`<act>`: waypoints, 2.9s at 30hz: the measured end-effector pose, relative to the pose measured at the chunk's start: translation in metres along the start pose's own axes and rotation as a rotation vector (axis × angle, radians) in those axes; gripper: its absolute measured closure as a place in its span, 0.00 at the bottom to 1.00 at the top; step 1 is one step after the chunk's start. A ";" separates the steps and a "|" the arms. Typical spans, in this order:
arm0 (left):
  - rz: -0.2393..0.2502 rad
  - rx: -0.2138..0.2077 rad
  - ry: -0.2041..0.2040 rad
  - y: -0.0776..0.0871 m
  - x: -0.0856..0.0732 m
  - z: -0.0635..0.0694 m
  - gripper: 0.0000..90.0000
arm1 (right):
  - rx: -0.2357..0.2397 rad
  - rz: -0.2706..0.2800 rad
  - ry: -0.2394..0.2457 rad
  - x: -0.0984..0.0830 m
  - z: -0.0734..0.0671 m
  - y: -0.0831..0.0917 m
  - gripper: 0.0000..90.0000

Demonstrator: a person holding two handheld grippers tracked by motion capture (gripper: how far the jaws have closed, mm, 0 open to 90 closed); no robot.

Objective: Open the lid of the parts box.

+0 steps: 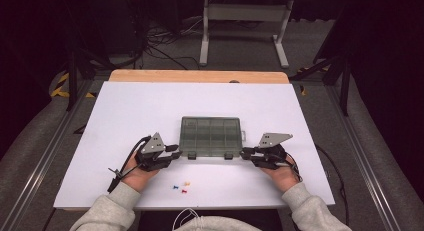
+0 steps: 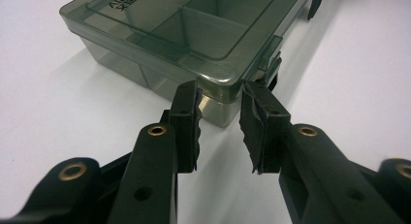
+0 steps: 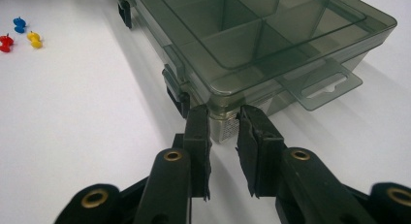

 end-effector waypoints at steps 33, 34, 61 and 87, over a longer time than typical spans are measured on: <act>0.003 0.007 -0.027 0.000 0.003 0.002 0.80 | 0.013 0.030 -0.025 0.005 0.001 0.004 0.87; 0.006 0.007 -0.026 0.000 0.003 0.003 0.80 | 0.012 0.038 -0.025 0.006 0.002 0.005 0.87; 0.085 0.077 0.148 -0.001 0.023 -0.017 0.60 | -0.152 0.139 -0.007 0.044 0.023 0.008 0.55; -0.056 0.004 0.387 -0.025 0.016 -0.021 0.61 | -0.133 0.172 0.005 0.062 0.032 0.009 0.55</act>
Point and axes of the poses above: each handheld gripper's, and its own axes: y roughly backward along the jaws, x roughly out of its top, z roughly to its right, the point moved 9 cm from there along -y, roughly forward along the jaws, and after that the axes turned 7 degrees about -x, right-handed, at the moved point
